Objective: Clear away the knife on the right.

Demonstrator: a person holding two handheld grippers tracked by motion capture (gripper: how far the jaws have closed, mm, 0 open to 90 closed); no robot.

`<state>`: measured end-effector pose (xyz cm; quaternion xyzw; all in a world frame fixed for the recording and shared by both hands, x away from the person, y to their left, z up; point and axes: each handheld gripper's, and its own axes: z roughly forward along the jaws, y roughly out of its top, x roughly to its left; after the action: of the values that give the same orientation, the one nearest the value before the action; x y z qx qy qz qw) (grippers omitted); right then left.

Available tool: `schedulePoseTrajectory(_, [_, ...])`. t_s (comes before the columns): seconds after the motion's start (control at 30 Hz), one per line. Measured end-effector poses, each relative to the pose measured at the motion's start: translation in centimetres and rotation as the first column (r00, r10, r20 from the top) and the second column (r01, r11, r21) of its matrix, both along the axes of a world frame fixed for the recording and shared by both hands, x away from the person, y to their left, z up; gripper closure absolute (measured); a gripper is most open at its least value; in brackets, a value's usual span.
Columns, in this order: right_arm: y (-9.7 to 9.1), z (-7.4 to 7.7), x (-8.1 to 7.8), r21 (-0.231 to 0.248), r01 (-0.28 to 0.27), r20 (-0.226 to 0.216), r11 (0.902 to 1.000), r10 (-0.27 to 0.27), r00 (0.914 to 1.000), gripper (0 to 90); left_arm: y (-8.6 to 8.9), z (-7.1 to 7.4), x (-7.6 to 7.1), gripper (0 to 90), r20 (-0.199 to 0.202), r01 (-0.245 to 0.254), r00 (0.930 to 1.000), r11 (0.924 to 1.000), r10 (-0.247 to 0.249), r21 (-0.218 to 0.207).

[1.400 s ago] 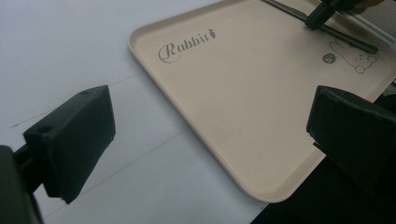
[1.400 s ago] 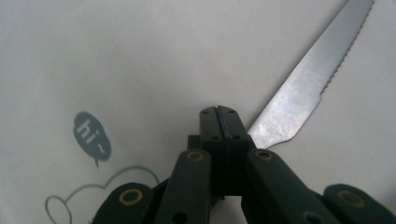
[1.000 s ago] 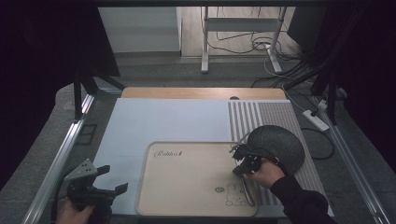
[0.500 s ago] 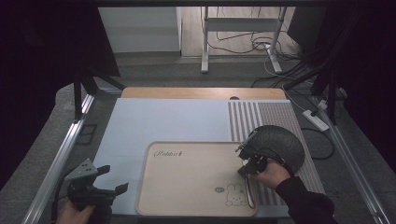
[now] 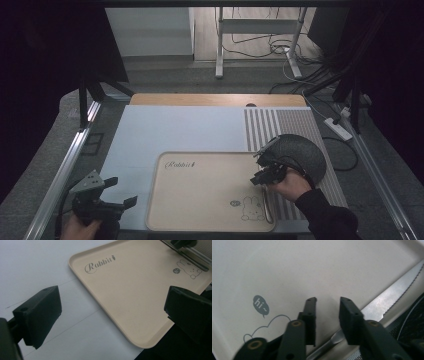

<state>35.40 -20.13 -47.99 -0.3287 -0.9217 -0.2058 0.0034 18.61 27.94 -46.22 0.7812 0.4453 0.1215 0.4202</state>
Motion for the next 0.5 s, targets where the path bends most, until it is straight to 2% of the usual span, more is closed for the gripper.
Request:
schedulePoseTrajectory(0.17, [0.2,0.4,-0.2,0.009,0.008,0.025,0.9999,-0.008,0.9997,50.9,0.0,0.0,0.0,2.1,0.000,0.000,1.0000,1.0000,0.000,0.001])
schedulePoseTrajectory(0.3, [0.0,1.0,-0.3,0.035,0.032,0.041,0.9989,-0.034,0.9986,41.4,0.0,0.0,0.0,2.1,0.000,0.000,1.0000,1.0000,0.000,0.001])
schedulePoseTrajectory(0.37, [-0.1,1.1,-0.3,0.032,0.045,0.053,0.9985,-0.046,0.9975,36.5,0.0,0.0,0.0,2.1,0.000,0.000,1.0000,1.0000,0.000,0.001])
schedulePoseTrajectory(0.5, [-0.4,1.5,-0.5,0.038,0.046,0.072,0.9982,-0.049,0.9962,34.5,0.0,0.0,0.0,2.1,0.000,0.000,1.0000,1.0000,0.000,0.001])
